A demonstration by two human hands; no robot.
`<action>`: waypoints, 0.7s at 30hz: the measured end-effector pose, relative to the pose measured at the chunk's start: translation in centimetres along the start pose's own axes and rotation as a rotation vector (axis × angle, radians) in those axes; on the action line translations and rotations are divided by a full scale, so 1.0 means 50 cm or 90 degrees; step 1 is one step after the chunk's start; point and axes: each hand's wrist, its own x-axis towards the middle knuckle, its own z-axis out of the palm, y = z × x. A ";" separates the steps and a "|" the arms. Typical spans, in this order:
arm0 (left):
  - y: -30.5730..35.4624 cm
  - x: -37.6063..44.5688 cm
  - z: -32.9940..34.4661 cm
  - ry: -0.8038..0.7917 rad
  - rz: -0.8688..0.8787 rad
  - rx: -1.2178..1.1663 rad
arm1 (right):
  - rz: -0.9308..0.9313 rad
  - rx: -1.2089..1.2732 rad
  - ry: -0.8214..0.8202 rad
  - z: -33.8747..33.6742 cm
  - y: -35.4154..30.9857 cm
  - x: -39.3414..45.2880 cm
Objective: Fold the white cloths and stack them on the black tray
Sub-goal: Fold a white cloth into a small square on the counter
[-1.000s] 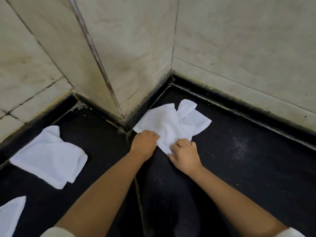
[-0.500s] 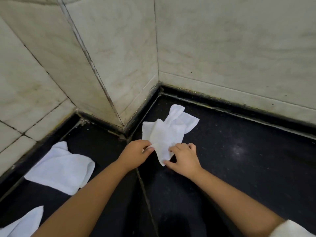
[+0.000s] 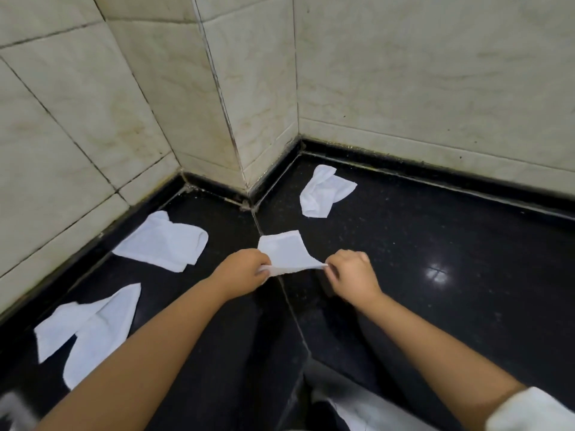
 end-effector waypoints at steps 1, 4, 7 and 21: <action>0.004 -0.012 0.001 -0.012 0.009 0.036 | -0.039 -0.046 0.009 -0.025 0.015 -0.010; 0.032 -0.021 -0.005 0.014 0.023 0.062 | -0.090 -0.133 0.032 -0.123 0.070 -0.025; 0.100 0.014 -0.030 0.118 0.069 0.057 | 0.004 -0.166 0.118 -0.235 0.138 -0.017; 0.424 0.126 0.062 0.102 0.457 0.058 | 0.196 -0.206 0.079 -0.450 0.320 -0.384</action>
